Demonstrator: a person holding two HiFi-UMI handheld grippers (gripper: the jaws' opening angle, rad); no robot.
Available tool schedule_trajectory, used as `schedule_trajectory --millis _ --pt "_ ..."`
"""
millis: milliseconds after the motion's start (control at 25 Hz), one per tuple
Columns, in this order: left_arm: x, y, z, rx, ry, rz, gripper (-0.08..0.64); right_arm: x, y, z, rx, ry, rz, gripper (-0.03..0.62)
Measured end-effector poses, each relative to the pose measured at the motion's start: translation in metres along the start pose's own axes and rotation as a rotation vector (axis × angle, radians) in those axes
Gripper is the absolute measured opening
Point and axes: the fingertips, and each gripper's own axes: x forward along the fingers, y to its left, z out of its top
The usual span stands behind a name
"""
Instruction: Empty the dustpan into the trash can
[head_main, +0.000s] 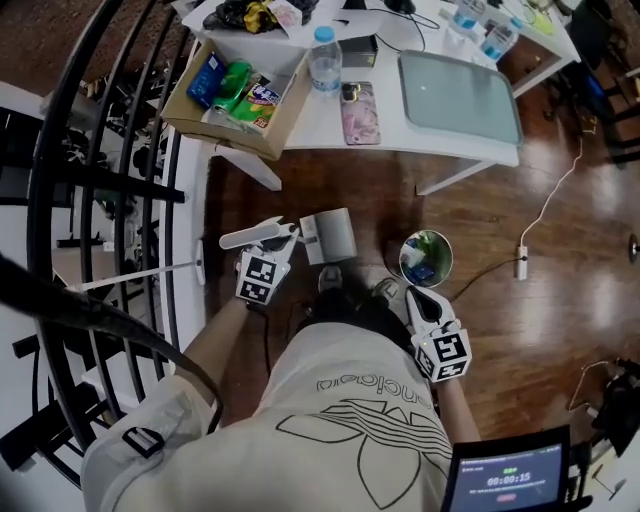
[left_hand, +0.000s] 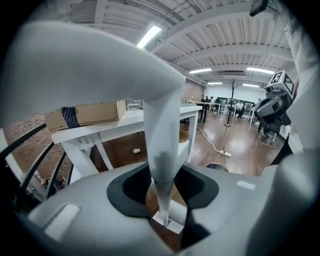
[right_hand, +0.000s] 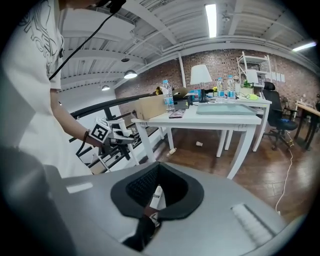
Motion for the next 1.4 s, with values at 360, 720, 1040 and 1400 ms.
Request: schedule_trajectory --millis 360,720,1040,1400 --pt "-0.023 0.018 -0.032 0.018 0.273 0.218 0.328 0.005 -0.020 0.010 0.018 -0.055 0.012 0.003" --pt "-0.059 0.023 -0.079 -0.078 0.446 0.264 0.328 0.004 -0.044 0.012 0.059 -0.096 0.013 0.003" --pt "-0.073 -0.129 -0.050 -0.184 0.282 -0.314 0.021 -0.019 -0.078 0.035 0.188 -0.186 -0.056 0.003" --pt "-0.008 -0.210 0.217 -0.033 -0.295 -0.541 0.020 -0.062 -0.082 0.116 0.255 -0.400 -0.086 0.002"
